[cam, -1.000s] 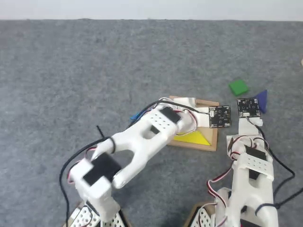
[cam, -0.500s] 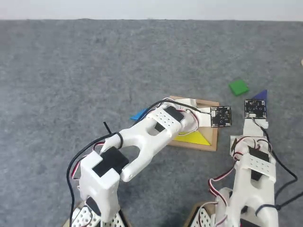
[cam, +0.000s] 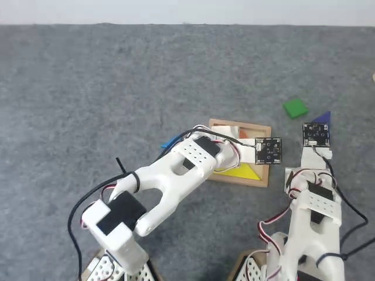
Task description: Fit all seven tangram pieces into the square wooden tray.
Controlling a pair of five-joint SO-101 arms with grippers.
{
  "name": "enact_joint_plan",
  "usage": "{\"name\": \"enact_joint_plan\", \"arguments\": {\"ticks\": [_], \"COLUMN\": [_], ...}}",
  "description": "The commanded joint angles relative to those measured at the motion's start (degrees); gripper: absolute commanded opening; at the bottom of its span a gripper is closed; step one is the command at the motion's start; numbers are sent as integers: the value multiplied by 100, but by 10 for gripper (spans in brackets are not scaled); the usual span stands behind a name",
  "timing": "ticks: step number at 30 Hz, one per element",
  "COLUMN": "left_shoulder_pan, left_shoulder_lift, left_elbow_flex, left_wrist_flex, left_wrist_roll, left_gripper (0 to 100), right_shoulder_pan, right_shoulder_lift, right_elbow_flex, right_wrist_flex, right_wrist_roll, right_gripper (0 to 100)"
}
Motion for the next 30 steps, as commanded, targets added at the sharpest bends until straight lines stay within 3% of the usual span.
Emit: {"name": "enact_joint_plan", "arguments": {"ticks": [1,10,16,22,30], "left_shoulder_pan": [44,290,484,440,-53], "left_shoulder_lift": [-457,-404,-316,659,923], "left_elbow_flex": [-66,-453,-356,-716,-1033], "left_wrist_flex": [158,79,-70,-88,-62], "left_wrist_roll": [-18,905,985,967,949], "left_gripper": [104,105,105,105,104], "right_shoulder_pan": [57,66,66,66,66], "right_shoulder_lift": [-154,-154,-154,-154,-154], "right_elbow_flex": [-202,-202,-202,-202,-202], "right_wrist_flex": [-92,-92,-92,-92,-92], "right_wrist_roll": [-53,-62,-62,-62,-62], "right_gripper": [196,195,195,195,195]}}
